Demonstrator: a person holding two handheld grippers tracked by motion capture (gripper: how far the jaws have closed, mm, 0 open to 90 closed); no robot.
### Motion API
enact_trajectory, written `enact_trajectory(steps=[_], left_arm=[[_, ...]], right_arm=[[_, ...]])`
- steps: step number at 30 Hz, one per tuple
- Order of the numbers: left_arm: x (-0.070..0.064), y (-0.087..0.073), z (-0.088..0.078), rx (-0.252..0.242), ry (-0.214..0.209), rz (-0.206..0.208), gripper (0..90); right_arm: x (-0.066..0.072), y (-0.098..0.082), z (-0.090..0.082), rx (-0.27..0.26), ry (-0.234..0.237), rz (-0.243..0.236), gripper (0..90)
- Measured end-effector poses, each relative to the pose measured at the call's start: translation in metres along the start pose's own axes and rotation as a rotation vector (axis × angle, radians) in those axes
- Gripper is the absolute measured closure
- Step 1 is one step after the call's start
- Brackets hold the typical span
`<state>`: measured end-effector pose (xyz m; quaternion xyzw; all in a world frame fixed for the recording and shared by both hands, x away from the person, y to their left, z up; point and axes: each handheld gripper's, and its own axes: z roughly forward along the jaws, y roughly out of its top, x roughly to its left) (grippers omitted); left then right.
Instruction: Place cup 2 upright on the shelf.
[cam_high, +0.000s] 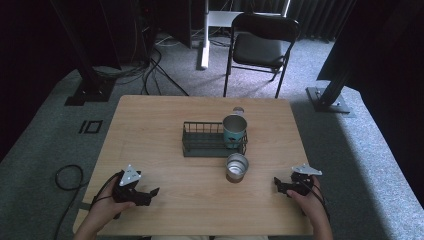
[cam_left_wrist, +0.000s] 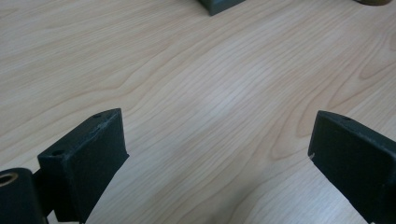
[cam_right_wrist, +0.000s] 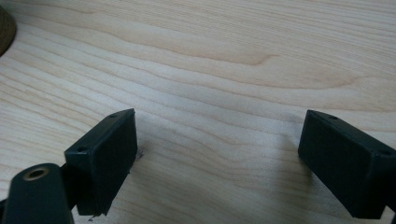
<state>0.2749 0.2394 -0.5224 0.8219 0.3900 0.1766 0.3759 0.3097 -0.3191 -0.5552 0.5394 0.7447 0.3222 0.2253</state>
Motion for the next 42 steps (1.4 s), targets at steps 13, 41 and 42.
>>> enact_trajectory(steps=[13, 41, 42], left_arm=[[-0.019, 0.016, 0.017, -0.028, -0.055, 0.054, 4.8], [-0.050, 0.039, 0.051, -0.047, -0.140, 0.119, 4.8], [-0.051, 0.039, 0.052, -0.046, -0.149, 0.118, 4.8]], right_arm=[[0.000, 0.000, 0.000, 0.000, -0.001, 0.000, 11.3], [0.000, 0.000, 0.000, 0.001, -0.001, -0.001, 11.4], [0.000, 0.000, 0.000, 0.001, -0.001, -0.001, 11.4]])
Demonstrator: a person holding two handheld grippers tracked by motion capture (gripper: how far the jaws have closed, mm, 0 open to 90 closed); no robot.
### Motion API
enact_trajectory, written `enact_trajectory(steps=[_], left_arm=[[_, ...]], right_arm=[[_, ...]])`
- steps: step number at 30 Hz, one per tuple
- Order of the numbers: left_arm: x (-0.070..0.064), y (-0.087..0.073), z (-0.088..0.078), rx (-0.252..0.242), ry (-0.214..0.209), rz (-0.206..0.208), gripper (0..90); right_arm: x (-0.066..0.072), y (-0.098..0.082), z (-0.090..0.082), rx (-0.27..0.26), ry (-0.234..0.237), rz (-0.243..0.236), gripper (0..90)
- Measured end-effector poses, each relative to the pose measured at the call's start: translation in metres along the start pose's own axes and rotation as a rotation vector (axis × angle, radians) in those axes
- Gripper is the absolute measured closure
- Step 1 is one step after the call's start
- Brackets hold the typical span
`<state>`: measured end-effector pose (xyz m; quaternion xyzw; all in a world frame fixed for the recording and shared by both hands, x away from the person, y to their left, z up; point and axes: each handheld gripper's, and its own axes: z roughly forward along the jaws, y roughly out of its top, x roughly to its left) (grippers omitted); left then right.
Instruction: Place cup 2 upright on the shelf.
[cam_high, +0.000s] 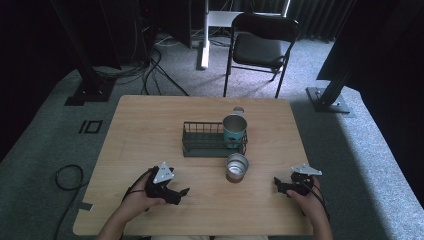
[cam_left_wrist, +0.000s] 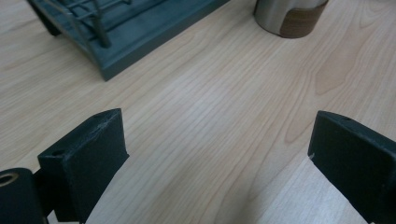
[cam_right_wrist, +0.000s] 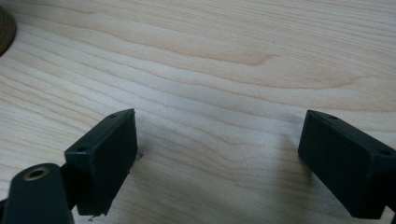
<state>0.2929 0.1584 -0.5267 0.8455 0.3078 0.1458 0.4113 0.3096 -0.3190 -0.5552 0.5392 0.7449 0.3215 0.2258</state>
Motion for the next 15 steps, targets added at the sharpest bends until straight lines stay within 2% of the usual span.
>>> enact_trajectory(steps=[5, 15], left_arm=[[-0.004, 0.003, 0.007, 0.019, -0.027, 0.020, 4.8], [-0.014, 0.016, 0.020, 0.001, -0.066, 0.042, 4.8]], right_arm=[[0.000, 0.000, 0.000, 0.000, 0.000, 0.000, 11.4], [0.000, 0.000, 0.000, 0.000, 0.000, 0.000, 11.4]])
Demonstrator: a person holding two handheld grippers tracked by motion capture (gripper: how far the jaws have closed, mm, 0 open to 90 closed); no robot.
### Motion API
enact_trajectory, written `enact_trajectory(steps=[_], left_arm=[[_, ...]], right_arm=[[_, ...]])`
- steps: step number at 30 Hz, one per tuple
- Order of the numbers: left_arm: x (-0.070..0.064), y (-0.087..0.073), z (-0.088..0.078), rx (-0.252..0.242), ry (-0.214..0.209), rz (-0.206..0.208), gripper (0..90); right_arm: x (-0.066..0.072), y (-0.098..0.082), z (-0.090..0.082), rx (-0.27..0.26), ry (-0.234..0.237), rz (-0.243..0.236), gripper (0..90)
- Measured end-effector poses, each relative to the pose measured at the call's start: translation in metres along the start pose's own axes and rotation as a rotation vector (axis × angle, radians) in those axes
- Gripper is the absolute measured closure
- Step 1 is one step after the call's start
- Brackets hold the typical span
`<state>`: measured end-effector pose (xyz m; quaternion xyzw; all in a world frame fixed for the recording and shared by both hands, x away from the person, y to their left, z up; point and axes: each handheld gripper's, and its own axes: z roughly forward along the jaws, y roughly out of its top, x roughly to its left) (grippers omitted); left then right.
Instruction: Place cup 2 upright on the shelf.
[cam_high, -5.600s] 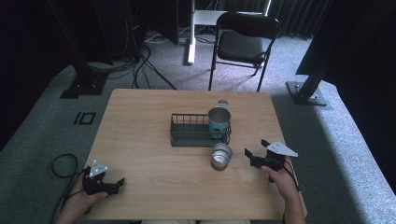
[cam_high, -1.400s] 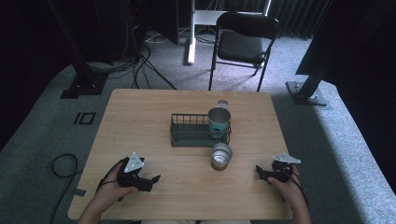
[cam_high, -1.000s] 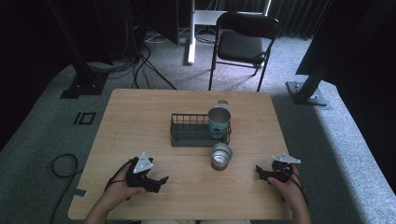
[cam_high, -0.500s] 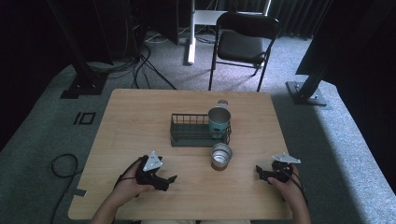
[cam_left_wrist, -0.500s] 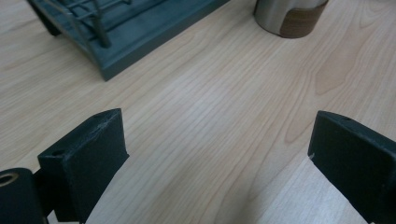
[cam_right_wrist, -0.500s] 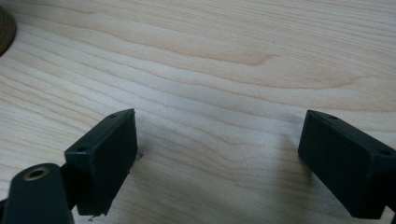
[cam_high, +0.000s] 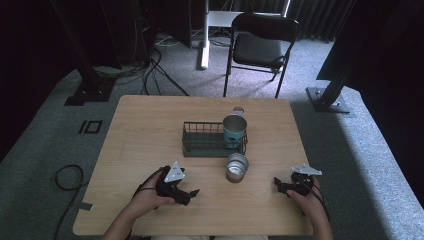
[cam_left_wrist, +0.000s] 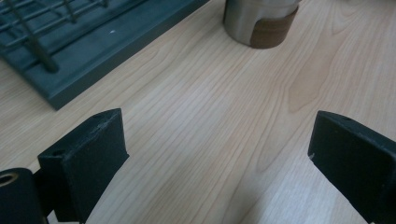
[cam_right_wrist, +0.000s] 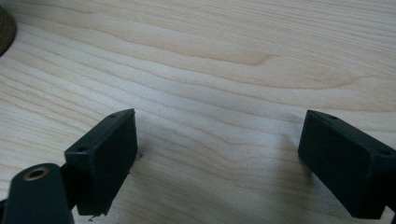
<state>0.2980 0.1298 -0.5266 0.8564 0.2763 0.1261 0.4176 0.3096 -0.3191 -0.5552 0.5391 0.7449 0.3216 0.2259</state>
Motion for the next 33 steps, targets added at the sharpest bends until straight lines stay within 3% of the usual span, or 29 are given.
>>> enact_trajectory(steps=[15, 24, 33], left_arm=[[-0.014, 0.014, 0.017, -0.033, -0.022, 0.002, 4.8], [-0.024, 0.029, 0.028, -0.057, -0.021, 0.037, 4.8], [-0.027, 0.041, 0.039, -0.083, -0.042, 0.020, 4.8]], right_arm=[[0.000, 0.000, 0.000, 0.000, 0.000, 0.000, 11.3], [0.000, 0.000, 0.000, 0.001, 0.000, 0.002, 11.3], [0.000, 0.000, 0.000, 0.000, 0.000, 0.001, 11.4]])
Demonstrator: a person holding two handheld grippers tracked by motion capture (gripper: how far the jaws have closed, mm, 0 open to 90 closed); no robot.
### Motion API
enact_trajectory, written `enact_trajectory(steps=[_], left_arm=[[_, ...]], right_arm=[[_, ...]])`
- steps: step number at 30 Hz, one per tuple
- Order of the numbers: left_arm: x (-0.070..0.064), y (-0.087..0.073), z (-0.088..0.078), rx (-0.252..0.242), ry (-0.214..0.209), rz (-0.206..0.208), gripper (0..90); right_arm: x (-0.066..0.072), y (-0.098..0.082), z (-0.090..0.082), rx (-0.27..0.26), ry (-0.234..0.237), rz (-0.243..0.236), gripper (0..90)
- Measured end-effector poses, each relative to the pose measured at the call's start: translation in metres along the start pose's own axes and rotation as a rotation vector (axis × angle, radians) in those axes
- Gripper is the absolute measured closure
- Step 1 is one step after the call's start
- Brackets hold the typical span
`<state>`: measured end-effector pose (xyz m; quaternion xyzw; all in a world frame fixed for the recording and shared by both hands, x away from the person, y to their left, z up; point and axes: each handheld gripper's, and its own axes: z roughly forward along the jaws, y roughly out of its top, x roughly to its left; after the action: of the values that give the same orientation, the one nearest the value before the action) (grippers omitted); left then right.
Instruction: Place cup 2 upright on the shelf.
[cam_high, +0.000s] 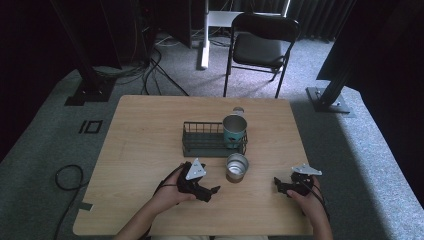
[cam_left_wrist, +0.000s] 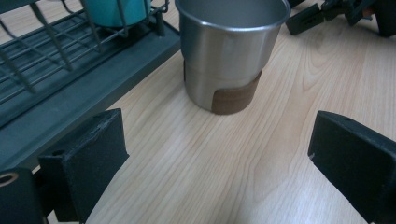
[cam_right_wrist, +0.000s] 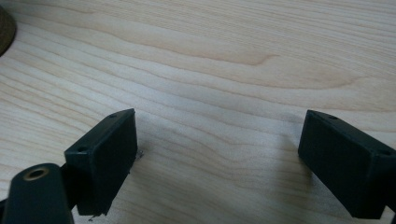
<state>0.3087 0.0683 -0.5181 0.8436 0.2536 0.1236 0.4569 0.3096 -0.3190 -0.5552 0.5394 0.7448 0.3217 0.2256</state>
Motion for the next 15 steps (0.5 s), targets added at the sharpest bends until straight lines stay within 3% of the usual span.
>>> enact_trajectory(steps=[15], left_arm=[[-0.003, 0.020, 0.021, -0.035, 0.008, 0.027, 4.8]], right_arm=[[0.000, 0.000, 0.000, 0.000, 0.000, 0.000, 11.3]])
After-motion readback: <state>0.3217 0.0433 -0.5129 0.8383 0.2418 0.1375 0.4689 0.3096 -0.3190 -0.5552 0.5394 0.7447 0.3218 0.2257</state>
